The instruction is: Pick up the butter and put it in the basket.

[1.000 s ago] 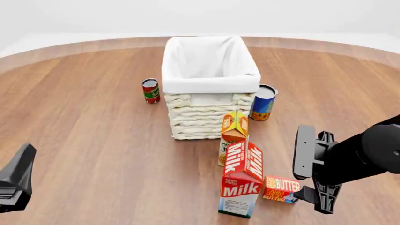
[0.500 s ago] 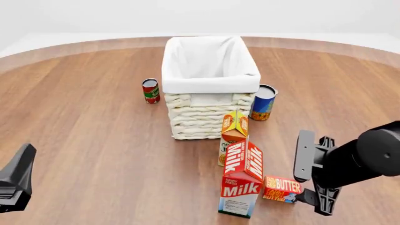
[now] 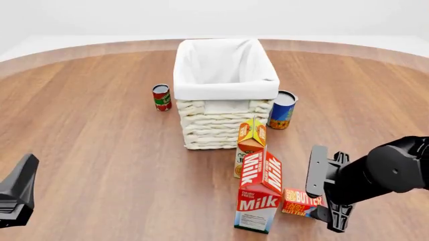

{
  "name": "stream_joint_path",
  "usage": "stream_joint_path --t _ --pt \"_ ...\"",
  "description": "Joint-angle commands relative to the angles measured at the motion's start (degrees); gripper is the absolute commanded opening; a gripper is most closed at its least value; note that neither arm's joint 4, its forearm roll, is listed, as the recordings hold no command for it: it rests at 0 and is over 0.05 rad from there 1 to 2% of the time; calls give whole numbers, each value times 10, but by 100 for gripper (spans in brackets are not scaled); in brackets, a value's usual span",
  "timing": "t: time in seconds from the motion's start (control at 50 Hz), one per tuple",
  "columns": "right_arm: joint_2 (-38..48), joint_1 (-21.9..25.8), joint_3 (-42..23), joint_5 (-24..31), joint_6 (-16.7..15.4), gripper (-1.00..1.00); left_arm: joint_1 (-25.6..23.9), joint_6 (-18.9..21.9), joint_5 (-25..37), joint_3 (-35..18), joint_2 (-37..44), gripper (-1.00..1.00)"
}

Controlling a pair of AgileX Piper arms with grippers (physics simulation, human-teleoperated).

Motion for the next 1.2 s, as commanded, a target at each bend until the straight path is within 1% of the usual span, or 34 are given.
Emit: stream_joint_path --t 0.02,0.16,0.32,0.36,0.42,0.48,0.88,0.9,0.96,0.98,1.1,1.2 --pt "25 9 6 -27 12 100 0 0 0 0 0 100" --pt "40 21 6 -42 27 100 0 0 0 0 0 100" --pt "51 20 9 -53 28 100 0 0 0 0 0 100" --pt "57 22 11 -60 33 100 0 0 0 0 0 100" --pt "66 16 15 -70 27 100 0 0 0 0 0 100" --pt "69 24 13 -69 35 100 0 0 0 0 0 100" --pt "91 34 4 -83 43 100 0 0 0 0 0 100" --pt "86 33 2 -77 41 -100 0 0 0 0 0 100" --pt "83 36 1 -75 42 -100 0 0 0 0 0 100" --pt "19 4 -10 -25 9 -100 0 0 0 0 0 100" --pt "-16 -10 -10 -1 -2 -100 0 0 0 0 0 100" --pt "-38 -14 -16 18 -5 -100 0 0 0 0 0 100"
